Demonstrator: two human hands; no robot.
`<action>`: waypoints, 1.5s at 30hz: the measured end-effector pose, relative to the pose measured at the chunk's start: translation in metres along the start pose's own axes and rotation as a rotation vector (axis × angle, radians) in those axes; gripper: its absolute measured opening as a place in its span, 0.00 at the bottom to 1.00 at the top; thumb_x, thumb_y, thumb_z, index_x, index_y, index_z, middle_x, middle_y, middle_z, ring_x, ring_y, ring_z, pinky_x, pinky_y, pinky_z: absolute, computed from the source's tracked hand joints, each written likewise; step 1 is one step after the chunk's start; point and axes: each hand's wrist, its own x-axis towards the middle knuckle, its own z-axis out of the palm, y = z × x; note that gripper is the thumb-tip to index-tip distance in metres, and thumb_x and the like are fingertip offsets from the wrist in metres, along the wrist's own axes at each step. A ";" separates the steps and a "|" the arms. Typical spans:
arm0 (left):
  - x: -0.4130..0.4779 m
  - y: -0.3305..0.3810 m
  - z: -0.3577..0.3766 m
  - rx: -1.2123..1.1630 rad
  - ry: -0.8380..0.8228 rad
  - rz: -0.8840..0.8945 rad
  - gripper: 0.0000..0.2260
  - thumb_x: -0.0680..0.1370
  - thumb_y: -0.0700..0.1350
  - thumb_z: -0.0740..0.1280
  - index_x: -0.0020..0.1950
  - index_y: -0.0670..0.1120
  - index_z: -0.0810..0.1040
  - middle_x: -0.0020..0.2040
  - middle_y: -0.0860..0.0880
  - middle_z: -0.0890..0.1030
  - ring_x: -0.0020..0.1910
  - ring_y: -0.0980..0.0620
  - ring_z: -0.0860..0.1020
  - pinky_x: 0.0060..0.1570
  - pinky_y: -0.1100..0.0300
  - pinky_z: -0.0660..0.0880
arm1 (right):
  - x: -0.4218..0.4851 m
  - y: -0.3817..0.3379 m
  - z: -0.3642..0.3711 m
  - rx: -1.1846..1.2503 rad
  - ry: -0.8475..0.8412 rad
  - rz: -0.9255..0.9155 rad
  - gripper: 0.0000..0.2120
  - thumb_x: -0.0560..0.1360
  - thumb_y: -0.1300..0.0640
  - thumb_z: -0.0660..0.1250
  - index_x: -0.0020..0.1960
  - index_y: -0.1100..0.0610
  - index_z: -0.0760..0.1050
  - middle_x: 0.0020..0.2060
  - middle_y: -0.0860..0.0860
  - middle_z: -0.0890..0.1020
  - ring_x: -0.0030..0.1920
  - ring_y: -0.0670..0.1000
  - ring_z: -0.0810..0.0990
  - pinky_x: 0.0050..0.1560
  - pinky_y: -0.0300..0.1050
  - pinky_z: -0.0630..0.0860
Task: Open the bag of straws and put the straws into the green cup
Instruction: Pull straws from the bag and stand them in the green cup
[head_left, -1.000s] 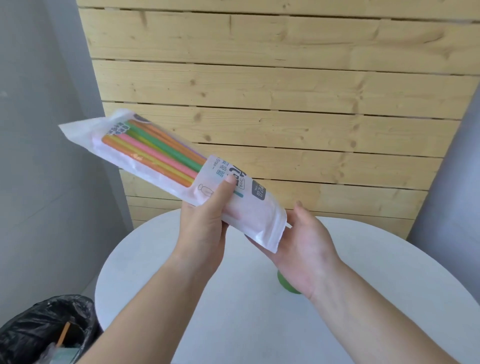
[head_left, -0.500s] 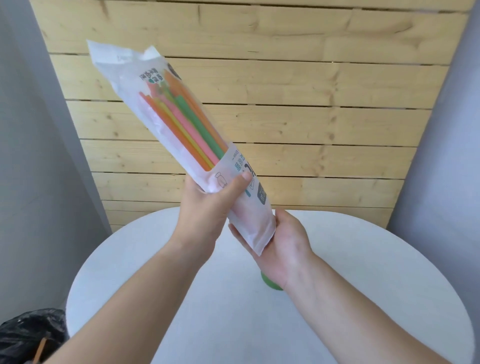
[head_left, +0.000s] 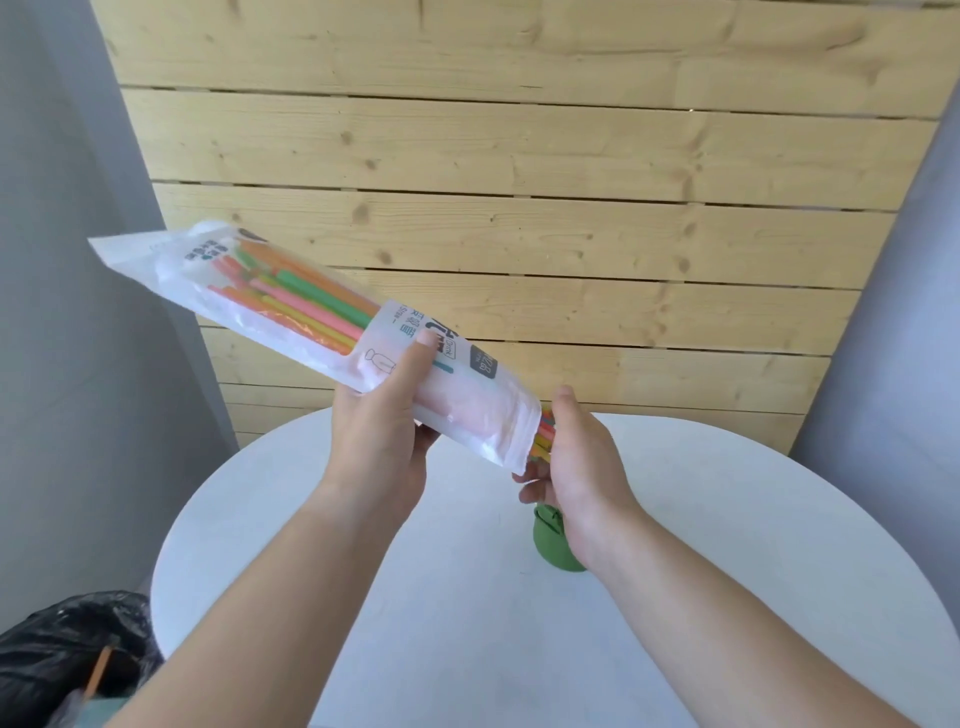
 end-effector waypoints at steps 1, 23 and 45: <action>0.001 0.001 -0.001 -0.011 0.017 -0.003 0.17 0.81 0.43 0.71 0.68 0.41 0.77 0.59 0.39 0.85 0.62 0.39 0.83 0.61 0.42 0.80 | 0.001 0.001 -0.001 -0.017 0.004 -0.026 0.23 0.81 0.41 0.53 0.50 0.57 0.78 0.35 0.53 0.80 0.27 0.52 0.76 0.30 0.46 0.74; 0.008 -0.011 -0.008 -0.179 0.126 -0.134 0.21 0.80 0.46 0.72 0.71 0.41 0.76 0.65 0.40 0.83 0.62 0.42 0.84 0.54 0.48 0.83 | 0.009 -0.001 -0.009 0.018 -0.012 -0.203 0.16 0.80 0.46 0.64 0.41 0.57 0.72 0.31 0.55 0.74 0.23 0.50 0.65 0.25 0.41 0.61; 0.015 -0.015 -0.020 -0.248 0.137 -0.185 0.14 0.81 0.44 0.71 0.66 0.43 0.78 0.61 0.42 0.86 0.61 0.43 0.84 0.56 0.46 0.83 | 0.020 -0.001 -0.027 -0.097 0.105 -0.307 0.14 0.78 0.54 0.61 0.41 0.64 0.67 0.27 0.52 0.68 0.28 0.52 0.64 0.32 0.47 0.62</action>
